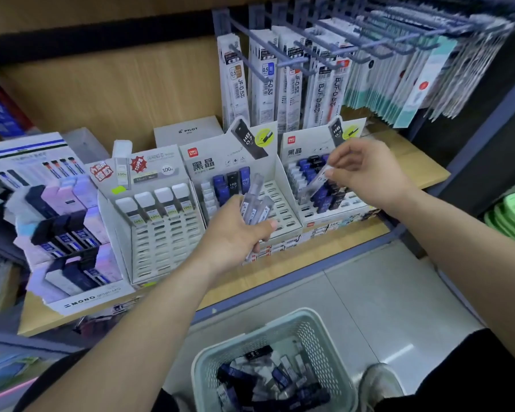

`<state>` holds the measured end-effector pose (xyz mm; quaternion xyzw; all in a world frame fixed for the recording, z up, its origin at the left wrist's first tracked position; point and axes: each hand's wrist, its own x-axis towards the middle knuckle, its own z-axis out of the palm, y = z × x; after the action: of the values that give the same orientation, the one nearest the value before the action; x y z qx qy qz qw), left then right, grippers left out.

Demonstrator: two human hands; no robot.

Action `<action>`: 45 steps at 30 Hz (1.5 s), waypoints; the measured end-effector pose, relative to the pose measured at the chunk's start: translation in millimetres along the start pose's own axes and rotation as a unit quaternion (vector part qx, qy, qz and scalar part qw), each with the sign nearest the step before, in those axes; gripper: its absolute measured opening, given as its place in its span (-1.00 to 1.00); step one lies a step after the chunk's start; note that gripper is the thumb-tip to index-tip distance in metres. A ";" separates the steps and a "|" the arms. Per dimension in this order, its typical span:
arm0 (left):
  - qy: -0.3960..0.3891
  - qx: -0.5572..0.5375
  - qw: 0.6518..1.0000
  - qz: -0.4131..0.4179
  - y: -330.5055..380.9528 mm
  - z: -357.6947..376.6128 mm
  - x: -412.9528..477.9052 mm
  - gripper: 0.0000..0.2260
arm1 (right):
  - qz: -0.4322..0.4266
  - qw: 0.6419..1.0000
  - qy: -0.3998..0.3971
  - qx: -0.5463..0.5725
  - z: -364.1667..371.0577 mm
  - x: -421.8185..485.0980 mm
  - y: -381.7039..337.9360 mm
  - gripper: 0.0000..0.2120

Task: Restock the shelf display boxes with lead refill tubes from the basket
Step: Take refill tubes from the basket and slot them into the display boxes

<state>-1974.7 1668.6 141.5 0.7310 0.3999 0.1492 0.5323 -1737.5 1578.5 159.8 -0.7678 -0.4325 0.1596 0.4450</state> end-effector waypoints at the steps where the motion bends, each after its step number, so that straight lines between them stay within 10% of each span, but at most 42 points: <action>1: 0.000 -0.013 1.000 0.003 -0.6 5.9 3.3 -0.73 | -0.006 1.000 -0.010 -0.007 -0.7 0.3 5.6 -0.87; 45: -0.047 -0.042 0.998 -0.006 -18.0 21.0 9.1 -0.83 | -0.119 0.956 -0.025 -0.268 44.4 1.2 38.5 -0.86</action>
<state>-1963.1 1663.6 115.2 0.7118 0.3727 0.1281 0.5814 -1744.6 1594.9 103.8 -0.7978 -0.5584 0.0028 0.2274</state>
